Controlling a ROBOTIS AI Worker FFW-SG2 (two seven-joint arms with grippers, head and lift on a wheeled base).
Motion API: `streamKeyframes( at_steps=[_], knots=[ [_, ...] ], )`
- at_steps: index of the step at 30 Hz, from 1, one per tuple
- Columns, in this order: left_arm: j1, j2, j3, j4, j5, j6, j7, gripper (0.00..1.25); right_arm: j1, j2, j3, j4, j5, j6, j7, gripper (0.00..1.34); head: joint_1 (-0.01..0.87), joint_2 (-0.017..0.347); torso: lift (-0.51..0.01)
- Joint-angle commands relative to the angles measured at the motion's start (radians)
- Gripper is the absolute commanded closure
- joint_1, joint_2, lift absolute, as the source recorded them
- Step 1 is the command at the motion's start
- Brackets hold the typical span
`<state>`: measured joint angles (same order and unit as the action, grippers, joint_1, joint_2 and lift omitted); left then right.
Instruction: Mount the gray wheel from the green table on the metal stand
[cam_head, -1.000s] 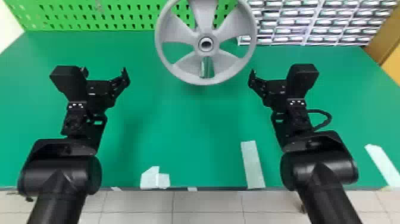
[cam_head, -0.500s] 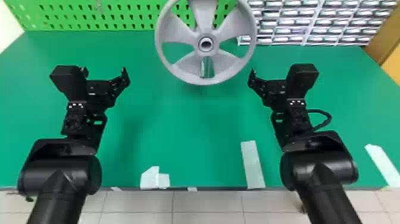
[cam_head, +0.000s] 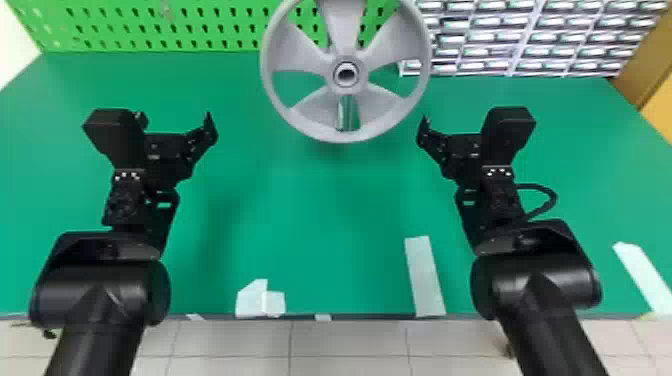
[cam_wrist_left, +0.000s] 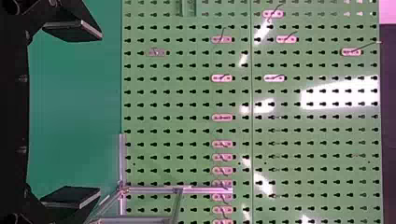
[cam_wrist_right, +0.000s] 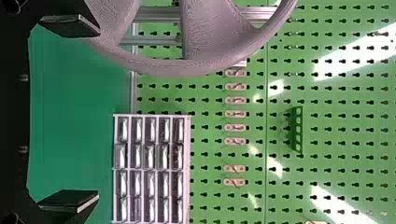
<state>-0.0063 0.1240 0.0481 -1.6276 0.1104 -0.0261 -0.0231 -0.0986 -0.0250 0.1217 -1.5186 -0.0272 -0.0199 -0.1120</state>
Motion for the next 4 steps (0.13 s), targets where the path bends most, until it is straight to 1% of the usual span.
streamKeyframes(
  at_steps=[1,4],
  knots=[
    [-0.001,0.0,0.001,0.0,0.0,0.0,0.0,0.12,-0.001,0.001,0.0,0.0,0.0,0.0,0.0,0.08,0.867,0.052,-0.1],
    [-0.001,0.0,0.001,0.0,0.0,0.0,0.0,0.12,-0.001,0.001,0.0,0.0,0.0,0.0,0.0,0.08,0.867,0.052,-0.1]
  ],
)
